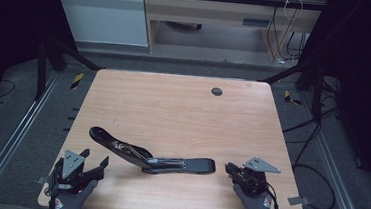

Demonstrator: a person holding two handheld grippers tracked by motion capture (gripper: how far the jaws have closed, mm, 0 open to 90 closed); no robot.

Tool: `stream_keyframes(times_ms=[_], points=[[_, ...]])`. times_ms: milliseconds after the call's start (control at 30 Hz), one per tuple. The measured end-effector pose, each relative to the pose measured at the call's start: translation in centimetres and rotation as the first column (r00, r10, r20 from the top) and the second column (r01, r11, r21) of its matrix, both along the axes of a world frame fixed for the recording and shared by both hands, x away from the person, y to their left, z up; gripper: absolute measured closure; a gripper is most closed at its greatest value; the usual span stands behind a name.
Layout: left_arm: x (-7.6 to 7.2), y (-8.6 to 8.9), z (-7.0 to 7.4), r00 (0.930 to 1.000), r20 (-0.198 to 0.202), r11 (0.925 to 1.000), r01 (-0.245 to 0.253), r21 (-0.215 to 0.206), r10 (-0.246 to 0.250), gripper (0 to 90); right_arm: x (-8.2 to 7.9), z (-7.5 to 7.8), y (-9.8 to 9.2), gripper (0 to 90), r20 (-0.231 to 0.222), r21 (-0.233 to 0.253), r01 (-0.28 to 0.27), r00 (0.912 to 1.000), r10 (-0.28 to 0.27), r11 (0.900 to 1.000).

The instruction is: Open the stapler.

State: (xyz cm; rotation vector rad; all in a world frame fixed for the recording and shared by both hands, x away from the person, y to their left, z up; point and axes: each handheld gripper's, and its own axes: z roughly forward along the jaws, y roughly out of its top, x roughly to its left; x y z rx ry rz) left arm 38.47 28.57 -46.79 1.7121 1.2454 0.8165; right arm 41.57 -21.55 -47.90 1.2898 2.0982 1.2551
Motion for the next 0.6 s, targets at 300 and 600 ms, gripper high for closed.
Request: stream_keyframes(times_ms=[300, 600], points=[[0.4, 0.4, -0.6, 0.9999, -0.006, 0.9998, -0.011, 0.014, 0.011, 35.3, 0.2, 0.7, -2.0, 77.3, -0.027, -0.034, 0.066, 0.9974, -0.067, 0.997], [0.8, 1.2, -1.2, 0.9993, -0.028, 0.9994, -0.025, 0.025, 0.025, 41.4, 0.7, -0.4, -1.5, 64.9, -0.075, -0.077, 0.092, 0.9924, -0.098, 0.993]])
